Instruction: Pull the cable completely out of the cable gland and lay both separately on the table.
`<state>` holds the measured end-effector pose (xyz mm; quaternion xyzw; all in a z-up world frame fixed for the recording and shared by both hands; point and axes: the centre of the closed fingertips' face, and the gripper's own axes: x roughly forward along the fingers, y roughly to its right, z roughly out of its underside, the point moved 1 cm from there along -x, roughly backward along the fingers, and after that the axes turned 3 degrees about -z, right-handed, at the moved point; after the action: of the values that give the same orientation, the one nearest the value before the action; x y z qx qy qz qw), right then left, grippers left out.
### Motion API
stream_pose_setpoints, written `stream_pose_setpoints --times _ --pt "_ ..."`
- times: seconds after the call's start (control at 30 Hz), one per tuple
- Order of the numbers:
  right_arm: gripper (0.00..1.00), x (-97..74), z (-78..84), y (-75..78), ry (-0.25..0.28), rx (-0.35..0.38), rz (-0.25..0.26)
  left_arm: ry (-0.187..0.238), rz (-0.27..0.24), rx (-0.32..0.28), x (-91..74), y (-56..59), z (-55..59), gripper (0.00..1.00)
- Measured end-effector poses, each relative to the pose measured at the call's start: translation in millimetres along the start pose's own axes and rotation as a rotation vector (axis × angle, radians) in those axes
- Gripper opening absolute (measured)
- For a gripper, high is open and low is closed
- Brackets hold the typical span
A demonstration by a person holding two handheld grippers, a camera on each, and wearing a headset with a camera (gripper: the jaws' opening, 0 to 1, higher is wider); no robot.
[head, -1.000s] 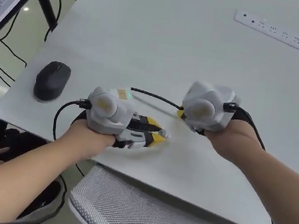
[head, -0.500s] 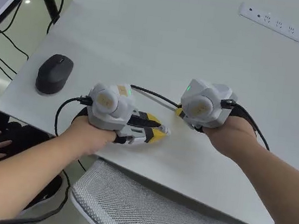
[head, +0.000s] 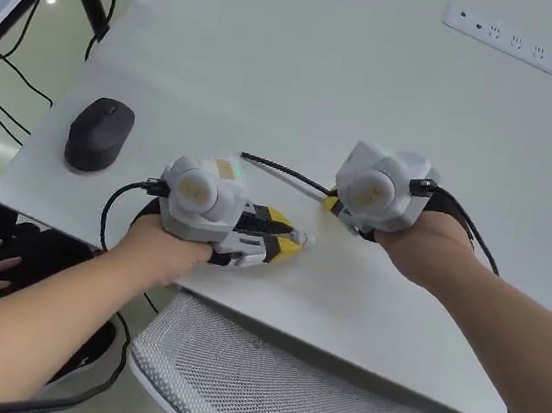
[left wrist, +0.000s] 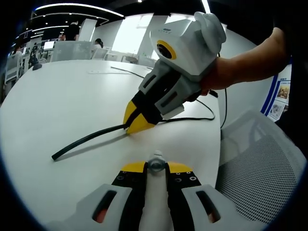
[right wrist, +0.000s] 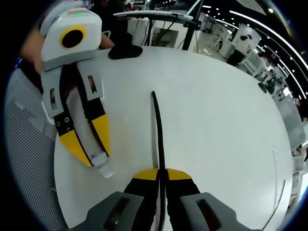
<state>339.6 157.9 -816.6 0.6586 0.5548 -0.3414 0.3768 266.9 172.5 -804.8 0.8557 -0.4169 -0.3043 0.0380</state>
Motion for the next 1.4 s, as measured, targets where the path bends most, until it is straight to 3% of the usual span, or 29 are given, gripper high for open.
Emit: stream_pose_setpoints --times 0.5,0.8,1.17,1.4 --pt "0.05 -1.4 1.1 4.6 0.016 0.088 -0.006 -0.025 -0.011 0.041 1.5 0.0 0.4 0.16" --pt "0.08 -2.9 4.4 9.8 0.015 0.107 -0.001 -0.041 -0.019 0.036 3.4 -0.3 2.4 0.16" --pt "0.10 -19.8 5.6 21.2 0.051 0.148 0.010 -0.043 -0.026 0.036 4.2 1.3 -0.3 0.17" --pt "0.13 -44.9 6.1 26.3 0.102 0.202 0.031 -0.052 -0.029 0.049 2.9 4.4 -1.0 0.19"
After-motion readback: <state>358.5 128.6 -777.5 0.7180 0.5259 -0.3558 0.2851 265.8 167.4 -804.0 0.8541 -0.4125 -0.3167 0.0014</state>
